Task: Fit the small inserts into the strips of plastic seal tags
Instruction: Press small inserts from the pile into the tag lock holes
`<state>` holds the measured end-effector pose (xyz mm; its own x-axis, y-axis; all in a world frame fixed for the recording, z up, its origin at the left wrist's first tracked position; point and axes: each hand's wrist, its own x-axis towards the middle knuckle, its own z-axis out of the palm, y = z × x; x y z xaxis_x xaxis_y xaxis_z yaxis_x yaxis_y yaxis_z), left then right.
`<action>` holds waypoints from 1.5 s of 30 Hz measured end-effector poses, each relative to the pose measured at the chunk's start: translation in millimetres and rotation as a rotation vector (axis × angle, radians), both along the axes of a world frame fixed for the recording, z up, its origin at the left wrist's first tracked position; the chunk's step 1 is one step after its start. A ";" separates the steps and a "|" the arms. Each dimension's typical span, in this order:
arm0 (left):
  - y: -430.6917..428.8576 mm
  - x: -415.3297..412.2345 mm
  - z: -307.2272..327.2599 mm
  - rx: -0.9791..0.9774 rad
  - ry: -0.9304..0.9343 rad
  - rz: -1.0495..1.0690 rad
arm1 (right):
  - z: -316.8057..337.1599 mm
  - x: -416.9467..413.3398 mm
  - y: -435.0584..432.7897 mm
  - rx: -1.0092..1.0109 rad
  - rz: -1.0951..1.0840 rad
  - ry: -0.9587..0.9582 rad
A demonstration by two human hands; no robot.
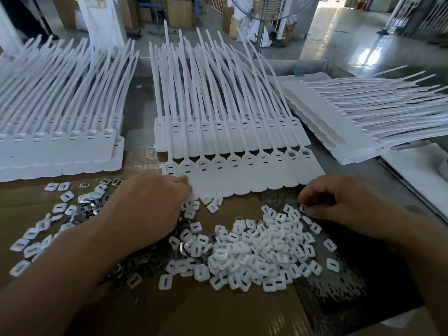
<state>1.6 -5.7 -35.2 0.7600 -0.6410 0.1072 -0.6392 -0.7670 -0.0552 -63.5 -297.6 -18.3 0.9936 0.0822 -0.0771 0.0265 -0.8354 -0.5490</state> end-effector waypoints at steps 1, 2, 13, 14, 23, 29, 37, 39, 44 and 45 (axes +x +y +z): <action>-0.4 -0.4 0.9 0.003 0.000 0.001 | -0.5 0.9 0.8 -0.023 0.004 -0.006; -1.2 -0.6 1.8 0.007 0.003 0.001 | -0.5 1.5 0.8 -0.033 0.006 -0.006; -1.5 -5.4 5.7 -0.014 0.026 0.023 | 15.6 15.3 1.4 0.258 -0.208 -0.206; -1.6 -4.8 5.2 -0.017 0.027 0.024 | 16.9 19.2 0.9 0.225 -0.219 -0.227; -1.8 -2.4 5.8 0.064 -0.002 -0.003 | 7.2 62.4 5.0 0.177 -0.333 -0.244; -2.6 -0.7 4.3 0.079 -0.012 0.000 | -7.7 75.1 2.8 0.110 -0.336 -0.210; -3.3 -1.2 6.1 0.110 -0.015 -0.026 | -12.3 80.8 -0.3 0.032 -0.309 -0.206; -4.1 -1.1 6.5 0.110 -0.021 -0.029 | -9.7 82.3 0.3 0.018 -0.307 -0.219; -4.0 1.2 4.9 0.113 -0.026 -0.031 | -3.8 86.8 1.9 0.069 -0.369 -0.168; -4.8 1.8 5.0 0.112 -0.028 -0.031 | -2.3 87.6 3.0 0.074 -0.376 -0.149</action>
